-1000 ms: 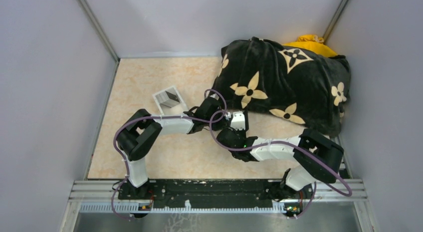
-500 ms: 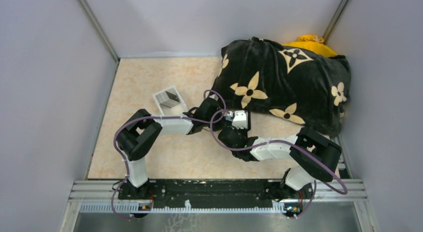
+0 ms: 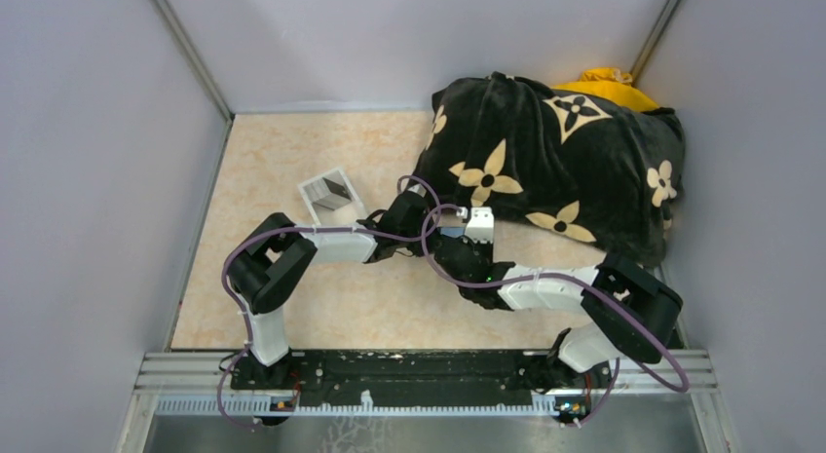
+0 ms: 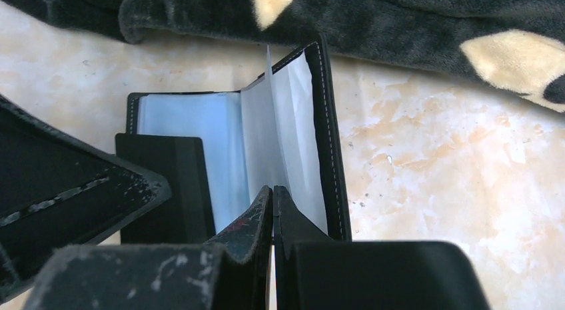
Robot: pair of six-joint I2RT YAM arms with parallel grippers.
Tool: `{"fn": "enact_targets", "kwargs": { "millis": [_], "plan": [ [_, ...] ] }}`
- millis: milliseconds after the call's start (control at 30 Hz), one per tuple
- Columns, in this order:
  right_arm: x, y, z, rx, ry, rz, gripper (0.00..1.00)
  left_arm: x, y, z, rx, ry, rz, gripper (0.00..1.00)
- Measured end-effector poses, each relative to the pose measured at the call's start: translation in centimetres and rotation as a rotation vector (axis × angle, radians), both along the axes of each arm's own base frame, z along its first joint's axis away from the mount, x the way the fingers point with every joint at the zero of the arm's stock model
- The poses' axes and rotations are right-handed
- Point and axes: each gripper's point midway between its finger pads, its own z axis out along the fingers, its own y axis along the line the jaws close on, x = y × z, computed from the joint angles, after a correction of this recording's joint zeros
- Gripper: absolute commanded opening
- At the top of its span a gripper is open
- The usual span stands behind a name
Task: Put the credit cards into the card holder
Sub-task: Open the card holder at the center of the board.
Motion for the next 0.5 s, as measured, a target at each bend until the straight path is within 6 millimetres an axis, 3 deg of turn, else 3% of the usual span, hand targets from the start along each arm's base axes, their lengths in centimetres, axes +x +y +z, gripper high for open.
{"fn": "enact_targets", "kwargs": {
  "millis": [500],
  "plan": [
    [0.3, -3.4, -1.1, -0.04, 0.059, -0.094, 0.0, 0.0, 0.1, -0.1, -0.001, 0.0, 0.002, 0.0]
  ]
}}
